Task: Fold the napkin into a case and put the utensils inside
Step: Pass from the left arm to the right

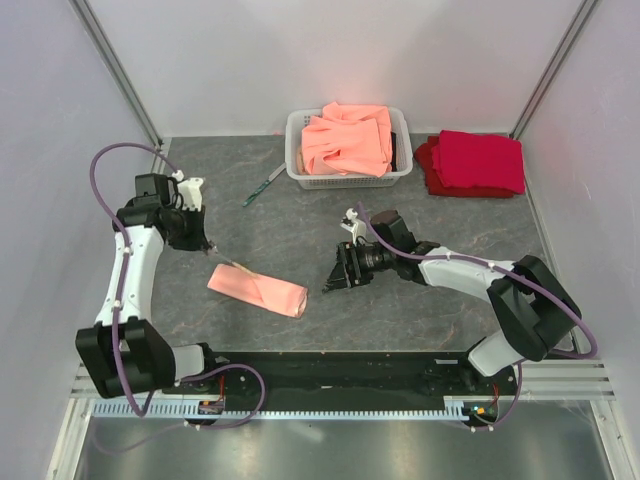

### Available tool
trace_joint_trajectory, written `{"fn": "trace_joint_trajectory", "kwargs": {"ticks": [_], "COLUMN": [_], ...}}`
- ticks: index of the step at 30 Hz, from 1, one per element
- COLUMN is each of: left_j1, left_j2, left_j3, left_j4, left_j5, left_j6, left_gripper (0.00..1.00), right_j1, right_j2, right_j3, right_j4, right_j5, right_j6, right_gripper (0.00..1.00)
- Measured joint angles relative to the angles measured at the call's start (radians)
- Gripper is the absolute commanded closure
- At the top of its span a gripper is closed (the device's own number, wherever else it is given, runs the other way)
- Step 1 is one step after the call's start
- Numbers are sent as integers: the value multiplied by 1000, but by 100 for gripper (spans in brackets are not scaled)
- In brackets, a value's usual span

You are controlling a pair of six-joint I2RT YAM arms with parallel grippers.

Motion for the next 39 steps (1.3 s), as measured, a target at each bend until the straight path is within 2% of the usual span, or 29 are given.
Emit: {"fn": "trace_joint_trajectory", "kwargs": {"ticks": [5,8,13,16,22,25,28,31,35,39], "left_j1": [76,91,50,-36,-135,-177,-235,-275,-288,-288], "left_j2": [34,4,-126,-203,-221,-200,-169,-148,-130,-131], "left_j3": [-2,-2,-26,-65,-82,-86,-92,-100,-100,-105], "left_j4": [-10,-10,3,1,-8,-4,2,9,9,14], "left_j5": [81,127,225,265,322,317,309,293,269,264], "left_j6": [13,13,13,14,4,-50,-127,-210,-290,-322], "left_gripper": [98,98,98,98,98,98,98,98,98,98], "right_j1": [0,0,3,8,68,145,226,294,360,379], "right_j2": [0,8,9,9,9,24,73,137,202,238], "right_j3": [-24,-32,-23,14,140,245,397,554,694,734], "right_j4": [49,66,64,52,-23,-128,-229,-310,-388,-463], "right_j5": [-17,-24,-23,-23,34,136,227,315,417,472], "right_j6": [16,22,-5,-29,-127,-215,-297,-376,-451,-499], "right_gripper": [30,20,14,14,21,33,49,56,55,55]}}
